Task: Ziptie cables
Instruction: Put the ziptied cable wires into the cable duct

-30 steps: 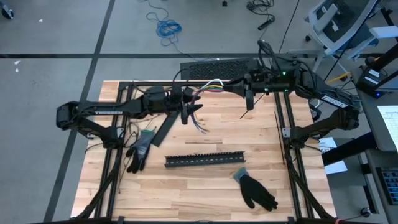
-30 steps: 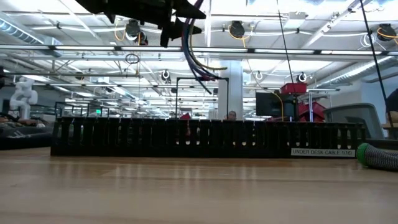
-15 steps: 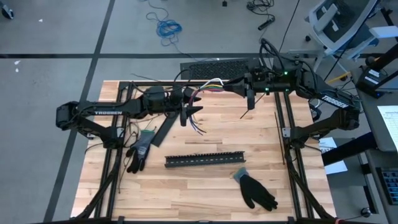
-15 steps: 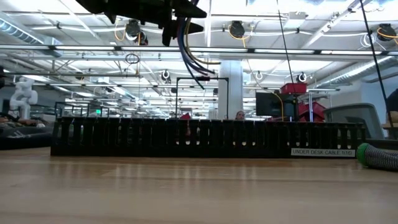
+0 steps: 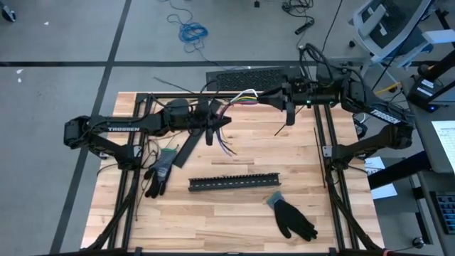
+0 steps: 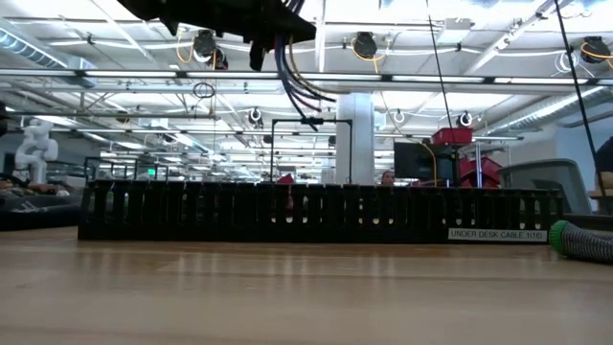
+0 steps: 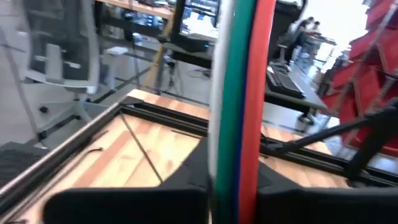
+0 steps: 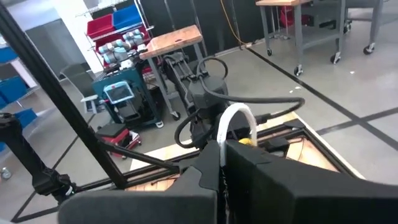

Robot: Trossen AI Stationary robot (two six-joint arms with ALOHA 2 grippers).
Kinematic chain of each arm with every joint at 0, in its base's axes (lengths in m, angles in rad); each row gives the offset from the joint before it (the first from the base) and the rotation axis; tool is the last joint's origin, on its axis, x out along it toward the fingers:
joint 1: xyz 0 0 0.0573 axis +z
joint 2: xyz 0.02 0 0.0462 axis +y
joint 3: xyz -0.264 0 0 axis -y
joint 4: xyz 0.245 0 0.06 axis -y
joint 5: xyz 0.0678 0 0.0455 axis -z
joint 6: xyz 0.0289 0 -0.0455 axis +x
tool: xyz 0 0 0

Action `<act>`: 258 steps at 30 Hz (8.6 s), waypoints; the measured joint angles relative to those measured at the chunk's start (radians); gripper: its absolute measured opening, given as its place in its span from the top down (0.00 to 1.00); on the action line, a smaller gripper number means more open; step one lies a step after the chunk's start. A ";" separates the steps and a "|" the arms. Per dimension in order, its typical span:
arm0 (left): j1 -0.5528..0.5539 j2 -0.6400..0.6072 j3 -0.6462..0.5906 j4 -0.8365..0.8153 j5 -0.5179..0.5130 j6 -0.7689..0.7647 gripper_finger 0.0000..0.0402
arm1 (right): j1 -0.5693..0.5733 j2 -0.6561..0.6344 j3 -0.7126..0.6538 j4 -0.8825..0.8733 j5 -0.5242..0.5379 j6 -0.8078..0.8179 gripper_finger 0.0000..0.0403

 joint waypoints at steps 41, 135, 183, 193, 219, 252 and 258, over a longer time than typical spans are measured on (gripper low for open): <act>-0.130 -0.337 -0.002 -0.844 0.090 -0.195 0.94 | 0.306 0.027 -0.222 -0.559 0.144 0.171 1.00; -0.129 -0.329 0.179 -0.726 0.031 -0.420 0.94 | 0.311 0.438 -0.756 1.007 0.421 0.084 0.97; -0.488 0.101 0.180 -1.076 -0.120 -0.366 0.72 | 0.453 0.084 -0.756 0.009 0.106 0.239 0.99; -0.487 0.145 0.180 -1.071 -0.176 -0.284 0.57 | 0.454 0.084 -0.756 -0.117 0.099 0.241 1.00; -0.499 0.243 0.180 -1.068 -0.155 -0.208 0.87 | 0.497 0.221 -0.756 0.061 0.191 0.246 0.58; -0.497 0.243 0.180 -1.074 -0.155 -0.207 0.96 | 0.477 0.237 -0.755 0.246 0.133 0.365 0.51; -0.496 0.243 0.180 -1.075 -0.156 -0.206 0.96 | 0.454 0.123 -0.755 0.248 0.132 0.401 0.51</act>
